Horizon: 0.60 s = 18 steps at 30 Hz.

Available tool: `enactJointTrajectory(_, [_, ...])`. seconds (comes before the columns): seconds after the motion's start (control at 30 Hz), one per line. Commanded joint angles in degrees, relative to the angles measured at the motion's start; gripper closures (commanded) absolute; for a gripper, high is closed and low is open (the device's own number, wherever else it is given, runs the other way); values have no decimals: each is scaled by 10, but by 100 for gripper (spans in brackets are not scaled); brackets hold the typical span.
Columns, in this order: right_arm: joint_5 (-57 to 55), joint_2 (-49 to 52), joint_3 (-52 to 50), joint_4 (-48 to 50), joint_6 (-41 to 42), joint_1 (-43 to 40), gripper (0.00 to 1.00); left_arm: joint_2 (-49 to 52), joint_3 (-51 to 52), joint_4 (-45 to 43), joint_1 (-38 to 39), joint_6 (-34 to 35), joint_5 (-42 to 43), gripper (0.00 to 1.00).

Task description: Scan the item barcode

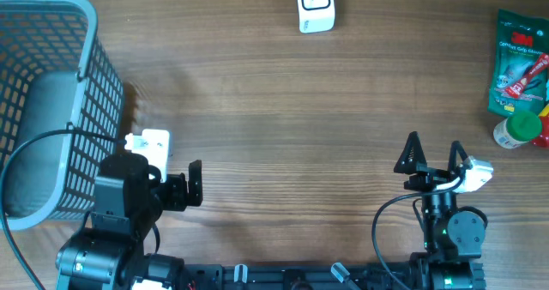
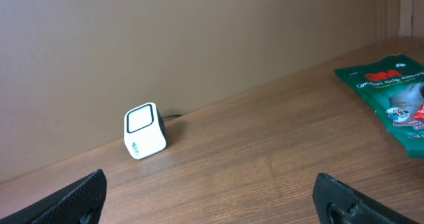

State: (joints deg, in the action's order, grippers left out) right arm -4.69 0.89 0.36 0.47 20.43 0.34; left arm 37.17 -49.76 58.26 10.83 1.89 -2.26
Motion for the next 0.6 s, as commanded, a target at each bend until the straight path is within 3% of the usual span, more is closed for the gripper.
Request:
enactJointTrajectory(0.0, [0,-7,-1,3,-13,1,0,-3,3,-2,3,5,3,0])
enactJointTrajectory(0.27, [-8,0,0,4,-166,1,1,-3,3,-2,3,5,3,0])
enactJointTrajectory(0.57, [-8,1,0,4,-174,1,0,-3,3,-2,3,5,3,0])
